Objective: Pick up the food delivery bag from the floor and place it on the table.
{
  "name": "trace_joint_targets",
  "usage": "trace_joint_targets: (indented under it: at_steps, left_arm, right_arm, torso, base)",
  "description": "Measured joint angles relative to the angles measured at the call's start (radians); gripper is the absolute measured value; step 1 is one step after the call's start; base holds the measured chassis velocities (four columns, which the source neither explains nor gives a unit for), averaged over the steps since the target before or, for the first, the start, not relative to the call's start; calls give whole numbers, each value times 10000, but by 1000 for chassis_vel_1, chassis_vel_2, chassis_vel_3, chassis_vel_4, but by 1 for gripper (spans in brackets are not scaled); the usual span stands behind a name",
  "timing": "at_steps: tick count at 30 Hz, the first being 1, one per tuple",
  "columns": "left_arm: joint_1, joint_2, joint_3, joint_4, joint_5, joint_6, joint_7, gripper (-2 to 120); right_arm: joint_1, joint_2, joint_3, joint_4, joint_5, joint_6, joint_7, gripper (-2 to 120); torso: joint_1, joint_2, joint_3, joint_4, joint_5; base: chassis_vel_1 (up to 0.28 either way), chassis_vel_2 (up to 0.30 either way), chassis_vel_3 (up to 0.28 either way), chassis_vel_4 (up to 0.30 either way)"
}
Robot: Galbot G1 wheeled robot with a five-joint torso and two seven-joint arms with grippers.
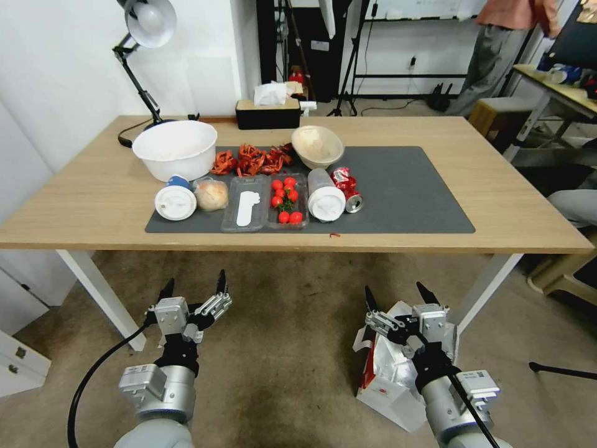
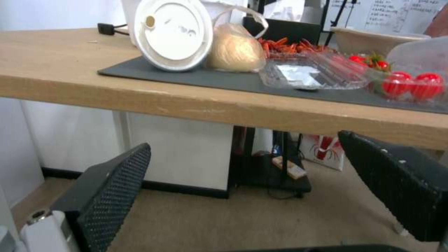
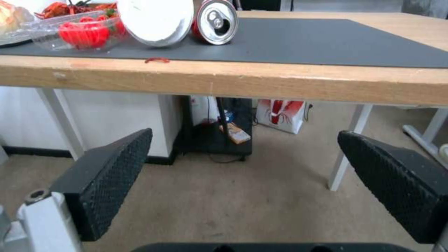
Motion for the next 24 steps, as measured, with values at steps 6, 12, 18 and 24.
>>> trace_joint_targets:
  at_steps: [6, 12, 18, 24]
  left_arm:
    - [38, -50, 4, -35, 36, -27, 6, 100]
    - [96, -102, 11, -52, 132, -95, 13, 100]
    - [136, -105, 9, -78, 222, -134, 11, 100]
    - [85, -81, -21, -54, 212, -140, 13, 100]
  right_arm:
    - [-23, 0, -3, 33, 12, 1, 0, 100]
    - [-47, 0, -1, 72, 15, 3, 0, 100]
    - [-73, 0, -23, 93, 14, 14, -3, 100]
    - [-88, 0, -28, 104, 10, 15, -4, 100]
  torso:
    - [-127, -311, -182, 0, 0]
    - [-214, -532, -313, 0, 1]
    - [-339, -840, -496, 0, 0]
    - [-435, -1069, -632, 0, 0]
  base:
    - [0, 0, 0, 0]
    - [0, 0, 0, 0]
    - [0, 0, 0, 0]
    - [0, 0, 0, 0]
